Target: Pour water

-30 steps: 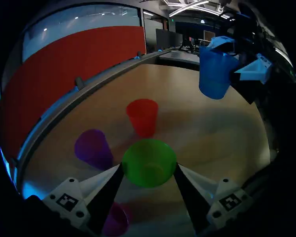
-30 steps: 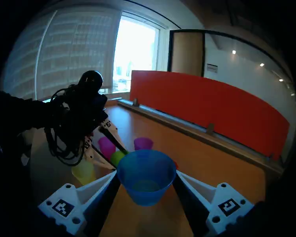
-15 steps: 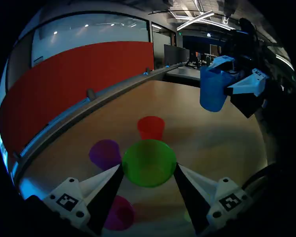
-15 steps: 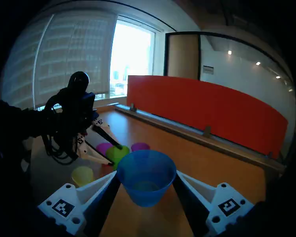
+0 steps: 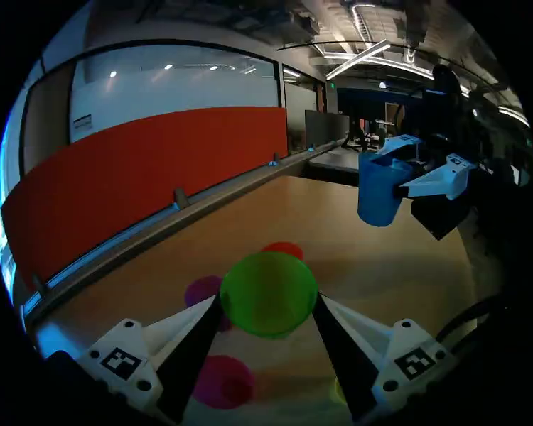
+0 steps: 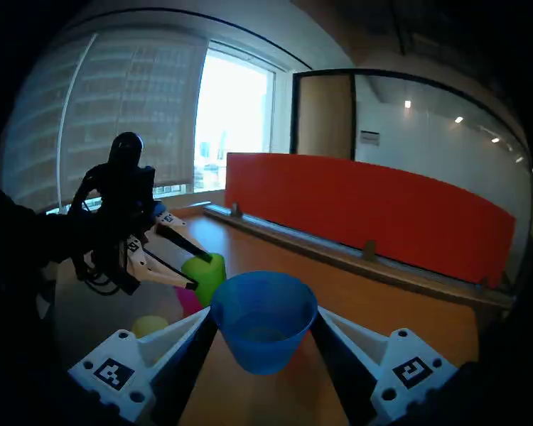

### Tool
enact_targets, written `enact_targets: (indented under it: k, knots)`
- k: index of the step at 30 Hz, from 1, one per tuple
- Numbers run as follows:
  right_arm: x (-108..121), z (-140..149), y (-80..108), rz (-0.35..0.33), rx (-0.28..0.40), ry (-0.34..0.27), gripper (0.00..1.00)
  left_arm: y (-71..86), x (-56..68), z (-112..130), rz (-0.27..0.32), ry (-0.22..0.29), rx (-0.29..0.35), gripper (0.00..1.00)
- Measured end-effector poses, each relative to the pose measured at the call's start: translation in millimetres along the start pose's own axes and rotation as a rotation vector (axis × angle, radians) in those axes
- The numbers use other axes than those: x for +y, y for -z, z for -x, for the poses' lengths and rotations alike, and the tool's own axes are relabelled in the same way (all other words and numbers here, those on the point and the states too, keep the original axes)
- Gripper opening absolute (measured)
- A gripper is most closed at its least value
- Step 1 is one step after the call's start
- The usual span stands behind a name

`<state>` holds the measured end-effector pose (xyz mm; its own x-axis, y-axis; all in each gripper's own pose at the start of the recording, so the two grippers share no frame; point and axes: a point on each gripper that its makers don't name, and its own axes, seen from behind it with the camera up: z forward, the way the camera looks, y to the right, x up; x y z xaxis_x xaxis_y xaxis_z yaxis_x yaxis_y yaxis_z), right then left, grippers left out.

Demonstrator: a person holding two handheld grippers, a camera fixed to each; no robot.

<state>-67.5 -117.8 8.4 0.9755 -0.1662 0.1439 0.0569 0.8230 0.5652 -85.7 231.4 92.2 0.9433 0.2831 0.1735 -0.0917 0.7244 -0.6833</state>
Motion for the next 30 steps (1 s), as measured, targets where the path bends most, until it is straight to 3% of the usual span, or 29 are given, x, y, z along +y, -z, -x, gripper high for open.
enact_targets:
  k: [17, 30]
  knots:
    - [-9.3, -14.0, 1.8, 0.0, 0.028, -0.002, 0.91, 34.1, -18.3, -39.8, -0.048, 0.051, 0.158, 0.88]
    - [-16.1, -21.8, 3.7, 0.001, 0.041, 0.004, 0.91, 53.0, -24.0, -61.0, -0.067, 0.074, 0.241, 0.89]
